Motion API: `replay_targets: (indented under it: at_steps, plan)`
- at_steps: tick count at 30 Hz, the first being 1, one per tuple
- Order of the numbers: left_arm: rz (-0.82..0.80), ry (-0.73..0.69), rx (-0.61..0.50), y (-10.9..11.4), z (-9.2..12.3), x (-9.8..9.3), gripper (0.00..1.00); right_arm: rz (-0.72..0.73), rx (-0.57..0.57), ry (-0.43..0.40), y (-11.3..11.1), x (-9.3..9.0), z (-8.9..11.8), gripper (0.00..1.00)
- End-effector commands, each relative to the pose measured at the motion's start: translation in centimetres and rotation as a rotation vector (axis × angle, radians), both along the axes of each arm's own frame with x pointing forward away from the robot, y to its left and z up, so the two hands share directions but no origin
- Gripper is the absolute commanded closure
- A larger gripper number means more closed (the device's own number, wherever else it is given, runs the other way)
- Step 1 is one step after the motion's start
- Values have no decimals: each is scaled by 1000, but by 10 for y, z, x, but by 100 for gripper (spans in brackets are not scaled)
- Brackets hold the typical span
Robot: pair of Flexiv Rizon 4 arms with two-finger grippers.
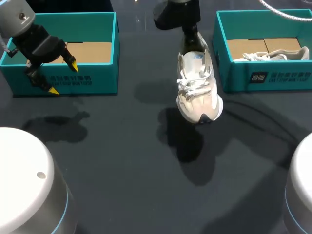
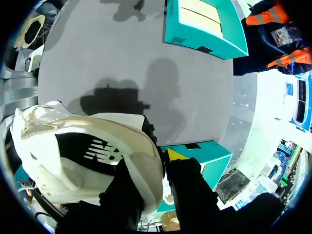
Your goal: Take the shoe out of the shoebox, open the shoe tongue, remove and reinsert the insole, then place the shoe into the shoebox
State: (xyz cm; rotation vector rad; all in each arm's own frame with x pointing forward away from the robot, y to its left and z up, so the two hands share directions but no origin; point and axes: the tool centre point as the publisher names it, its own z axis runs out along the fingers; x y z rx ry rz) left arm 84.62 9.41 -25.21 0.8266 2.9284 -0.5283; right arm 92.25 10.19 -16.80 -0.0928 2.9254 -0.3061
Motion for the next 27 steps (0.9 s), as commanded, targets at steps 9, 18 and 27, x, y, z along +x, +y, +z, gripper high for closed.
replay_targets:
  at_steps: [9, 18, 27]
  plan:
    - [0, -1, 2, 0, 0, -1, 0, 17, 42, -27, -72, 63, 16, 100]
    - [0, -1, 2, 0, 0, -1, 0, 17, 42, -27, -72, 63, 16, 100]
    - [0, -1, 2, 0, 0, -1, 0, 32, 19, -64, -141, 122, 31, 100]
